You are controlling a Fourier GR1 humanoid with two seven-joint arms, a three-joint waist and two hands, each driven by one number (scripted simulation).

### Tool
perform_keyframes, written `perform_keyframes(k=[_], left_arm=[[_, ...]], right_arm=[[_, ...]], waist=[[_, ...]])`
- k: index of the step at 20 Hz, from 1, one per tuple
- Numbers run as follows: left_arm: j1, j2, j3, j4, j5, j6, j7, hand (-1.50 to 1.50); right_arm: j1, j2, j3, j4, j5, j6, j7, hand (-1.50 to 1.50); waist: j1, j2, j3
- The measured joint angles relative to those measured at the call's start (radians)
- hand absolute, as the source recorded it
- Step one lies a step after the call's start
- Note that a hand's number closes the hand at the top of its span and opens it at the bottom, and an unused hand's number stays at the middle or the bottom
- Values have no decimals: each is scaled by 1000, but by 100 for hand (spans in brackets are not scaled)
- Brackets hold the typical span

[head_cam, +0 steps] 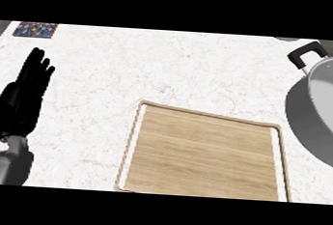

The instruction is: Pick the bell pepper from the tray and place it in the pot

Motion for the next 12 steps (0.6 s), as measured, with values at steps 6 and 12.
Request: perform_keyframes(k=[6, 12], left_arm=[[-38, 4, 17, 42, 6, -28, -7, 0], [-46, -6, 10, 33, 7, -34, 8, 0]], right_arm=[[-193, -101, -69, 217, -80, 45, 75, 150], [-348, -145, -40, 434, 71, -34, 3, 150]], waist=[[14, 2, 1], [32, 7, 2]])
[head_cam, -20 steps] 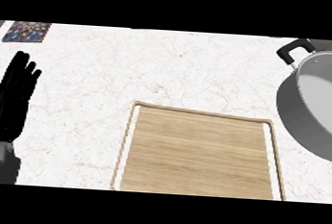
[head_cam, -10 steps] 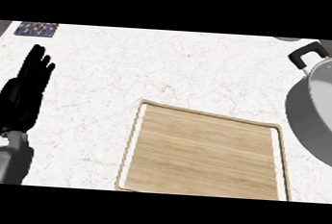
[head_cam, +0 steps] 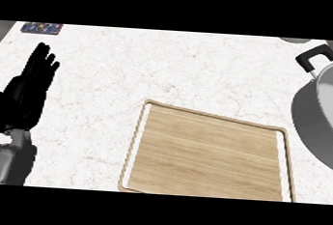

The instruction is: Pick the bell pepper from the tray and place it in the pot

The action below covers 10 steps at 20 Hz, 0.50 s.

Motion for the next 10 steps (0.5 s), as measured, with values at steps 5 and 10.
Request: perform_keyframes(k=[5, 10], left_arm=[[13, 0, -3, -22, -5, -4, -1, 0], [-11, -5, 3, -3, -9, -2, 5, 0]], right_arm=[[-84, -34, 52, 176, 253, -160, -104, 150], [-228, -17, 150, 446, 411, -294, -212, 150]], waist=[[13, 2, 0], [8, 1, 0]])
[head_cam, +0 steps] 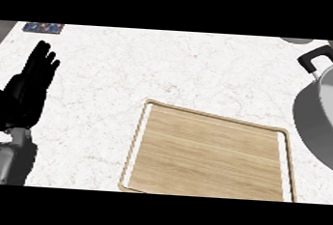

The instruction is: Pick the bell pepper from the tray and place it in the pot

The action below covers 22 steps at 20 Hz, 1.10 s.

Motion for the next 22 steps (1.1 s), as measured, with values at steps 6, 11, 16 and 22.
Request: perform_keyframes(k=[6, 11, 16, 22], left_arm=[[0, -14, -8, -5, -12, 6, 2, 0], [21, -16, -7, -22, -15, 2, -5, 0], [4, -9, 0, -17, -14, 1, 13, 0], [3, -16, 3, -2, -20, 5, -1, 0]], right_arm=[[-162, -5, 35, 338, 32, 7, -55, -150], [-232, -22, 50, 517, -1, 114, -133, -150], [-294, -10, 11, 604, -105, 240, -203, -150], [-370, -29, -107, 731, -269, 380, -227, -150]], waist=[[1, 0, 0], [0, -5, -14], [-10, -9, -17], [-12, -4, -8]])
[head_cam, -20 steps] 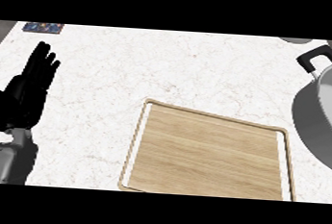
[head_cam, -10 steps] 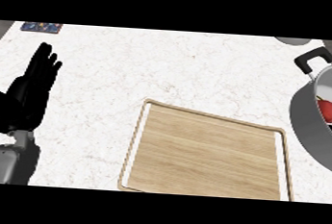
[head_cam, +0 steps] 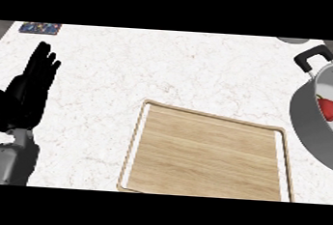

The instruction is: Pick the bell pepper from the tray and place it in the pot

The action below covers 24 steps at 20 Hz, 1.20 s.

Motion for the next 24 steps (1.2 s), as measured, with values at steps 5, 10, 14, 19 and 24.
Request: perform_keyframes(k=[5, 10, 14, 19, 24], left_arm=[[8, -1, -2, -11, 1, -9, 2, 0], [14, -9, -4, -16, -1, -12, -8, 0], [25, -13, 2, -18, 4, -16, -20, 0], [17, 0, 16, -4, 8, -25, -21, 0], [13, -5, 8, -11, 4, -24, -11, 0]], right_arm=[[-31, -105, -84, 171, -77, 103, -45, -150], [-39, -220, -113, 299, -100, 155, -57, -150], [-25, -294, -122, 350, -115, 193, -50, -150], [2, -353, -117, 371, -124, 222, -50, -150], [16, -386, -108, 375, -131, 231, -53, -150]], waist=[[6, 4, 7], [13, 9, 10], [14, 11, 12], [13, 11, 13], [15, 12, 15]])
